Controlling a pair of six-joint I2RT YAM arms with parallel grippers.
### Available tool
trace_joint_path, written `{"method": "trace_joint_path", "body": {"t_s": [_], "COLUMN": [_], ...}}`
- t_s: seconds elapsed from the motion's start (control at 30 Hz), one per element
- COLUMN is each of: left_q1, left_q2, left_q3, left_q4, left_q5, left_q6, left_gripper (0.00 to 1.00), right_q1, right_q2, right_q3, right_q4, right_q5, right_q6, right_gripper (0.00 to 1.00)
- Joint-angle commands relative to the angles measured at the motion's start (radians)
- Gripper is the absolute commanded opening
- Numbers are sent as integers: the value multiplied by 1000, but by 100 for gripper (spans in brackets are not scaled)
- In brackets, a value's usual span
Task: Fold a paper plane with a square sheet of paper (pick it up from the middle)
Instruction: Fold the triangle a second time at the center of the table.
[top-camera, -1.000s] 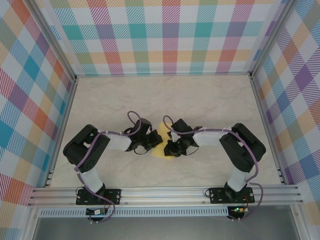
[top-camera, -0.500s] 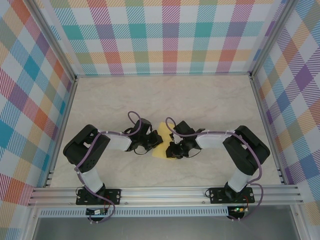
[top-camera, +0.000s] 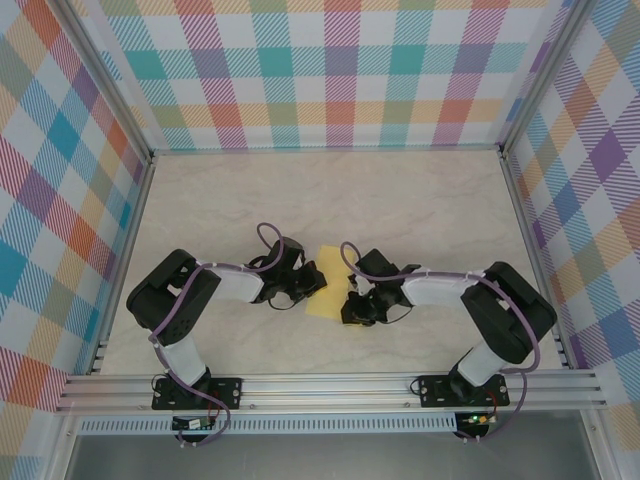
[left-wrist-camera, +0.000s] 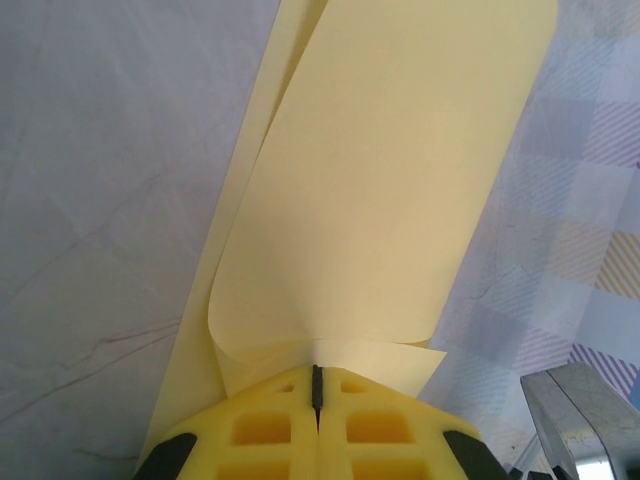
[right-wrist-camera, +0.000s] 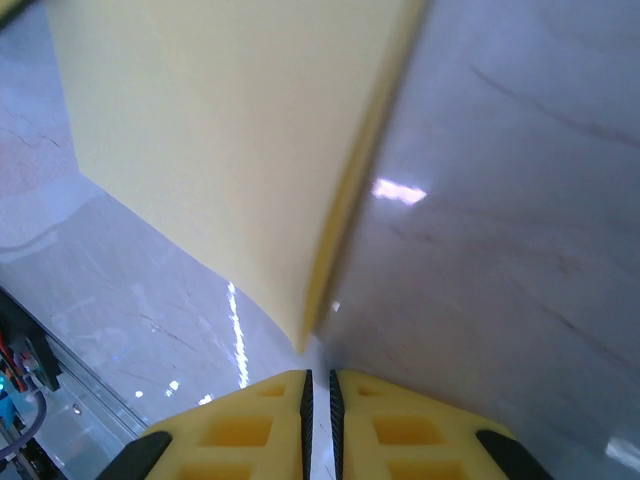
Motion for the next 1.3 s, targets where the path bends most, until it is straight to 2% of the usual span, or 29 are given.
{"method": "trace_joint_path", "body": {"t_s": [0.0,0.17,0.5,0.9,1.27], "left_q1": [-2,-3,-7,-4,64], "left_q2": [8,4,9,-17,5], "left_q3": [-14,-8,18,20,41], "left_q4": [-90,-92,-102,-141,-106], "left_q5": [-34,-26,-12,-45,-27], "left_q6": [17,18,28,58,93], "left_gripper": [0,0,0,0,0], "right_q1": [3,3,3,2,2], "right_q2": [-87,-105,84,174,205], "right_q3": [5,64,176,116,109], "right_q4": [-87,-46,29,-41,-89], "right_q5": [33,20,12,72,78], "right_q6": [27,52,77,49,15], "right_gripper": [16,16,16,9,5]}}
